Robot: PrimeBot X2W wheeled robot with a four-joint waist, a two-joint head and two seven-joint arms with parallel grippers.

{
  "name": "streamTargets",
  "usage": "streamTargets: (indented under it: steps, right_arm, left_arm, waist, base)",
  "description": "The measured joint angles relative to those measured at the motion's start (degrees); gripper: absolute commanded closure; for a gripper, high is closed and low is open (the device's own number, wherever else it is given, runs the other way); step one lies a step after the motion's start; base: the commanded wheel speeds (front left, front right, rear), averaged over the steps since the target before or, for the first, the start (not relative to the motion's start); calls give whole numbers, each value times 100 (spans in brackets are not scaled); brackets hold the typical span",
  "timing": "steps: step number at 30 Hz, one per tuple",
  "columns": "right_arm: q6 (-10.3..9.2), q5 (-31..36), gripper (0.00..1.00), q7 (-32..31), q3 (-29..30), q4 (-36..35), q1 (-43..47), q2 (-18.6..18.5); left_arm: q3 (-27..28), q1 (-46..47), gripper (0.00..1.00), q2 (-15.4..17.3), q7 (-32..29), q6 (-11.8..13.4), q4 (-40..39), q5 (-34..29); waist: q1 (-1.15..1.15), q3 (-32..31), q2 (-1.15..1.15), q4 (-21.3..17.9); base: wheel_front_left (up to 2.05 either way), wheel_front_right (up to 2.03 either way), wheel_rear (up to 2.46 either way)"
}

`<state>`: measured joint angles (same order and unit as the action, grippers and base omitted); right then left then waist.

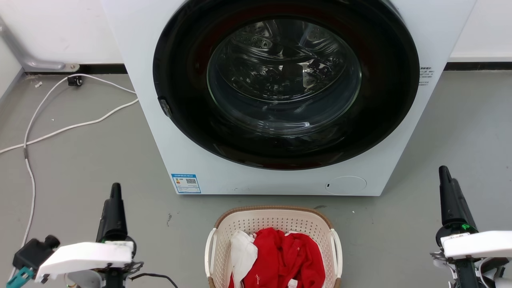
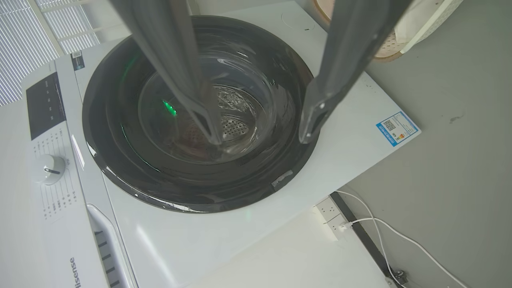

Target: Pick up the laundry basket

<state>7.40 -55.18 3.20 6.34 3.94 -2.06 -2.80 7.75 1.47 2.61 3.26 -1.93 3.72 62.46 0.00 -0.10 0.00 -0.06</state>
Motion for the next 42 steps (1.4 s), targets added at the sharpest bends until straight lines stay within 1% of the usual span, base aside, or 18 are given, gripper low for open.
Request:
streamTargets:
  steps: [4, 8, 15, 19, 28, 35, 39, 42]
  right_arm:
    - [0, 577, 0, 83, -20, -182, 0, 0]
    - [1, 1161, 0, 155, -120, -324, 3, 0]
    - [0, 1881, 0, 281, -226, -533, 79, 0]
    - [0, 2253, 0, 343, -254, -619, 96, 0]
    - [1, 3093, 0, 485, -314, -710, 176, -1]
    - [1, 3664, 0, 588, -366, -711, 229, -1]
    - [1, 3972, 0, 643, -368, -677, 266, -2]
    - [1, 4174, 0, 688, -367, -616, 283, -2]
  left_arm:
    - [-277, -21, 0, 3, 76, 65, -303, -760]
    - [-560, -90, 0, 2, 149, 180, -480, -1427]
    - [-933, -101, 0, 18, 272, 315, -760, -2402]
    - [-1203, -104, 0, 127, 335, 457, -882, -2839]
    - [-1880, -105, 0, 523, 468, 951, -1027, -3541]
    - [-2363, -74, 0, 782, 580, 1314, -1081, -3895]
    - [-2602, -28, 0, 911, 637, 1457, -1071, -4092]
    - [-2744, -25, 0, 951, 677, 1477, -1015, -4157]
  waist:
    - [0, 8, 0, 1]
    - [0, 16, 0, -1]
    - [0, 27, 0, -9]
    - [0, 23, 0, -14]
    - [0, 1, 0, -22]
    - [0, -4, 0, -31]
    - [0, -1, 0, -30]
    - [0, 2, 0, -28]
  base:
    - [0, 0, 0]
    - [0, 0, 0]
    - [0, 0, 0]
    - [0, 0, 0]
    - [0, 0, 0]
    - [0, 0, 0]
    - [0, 0, 0]
    - [0, 0, 0]
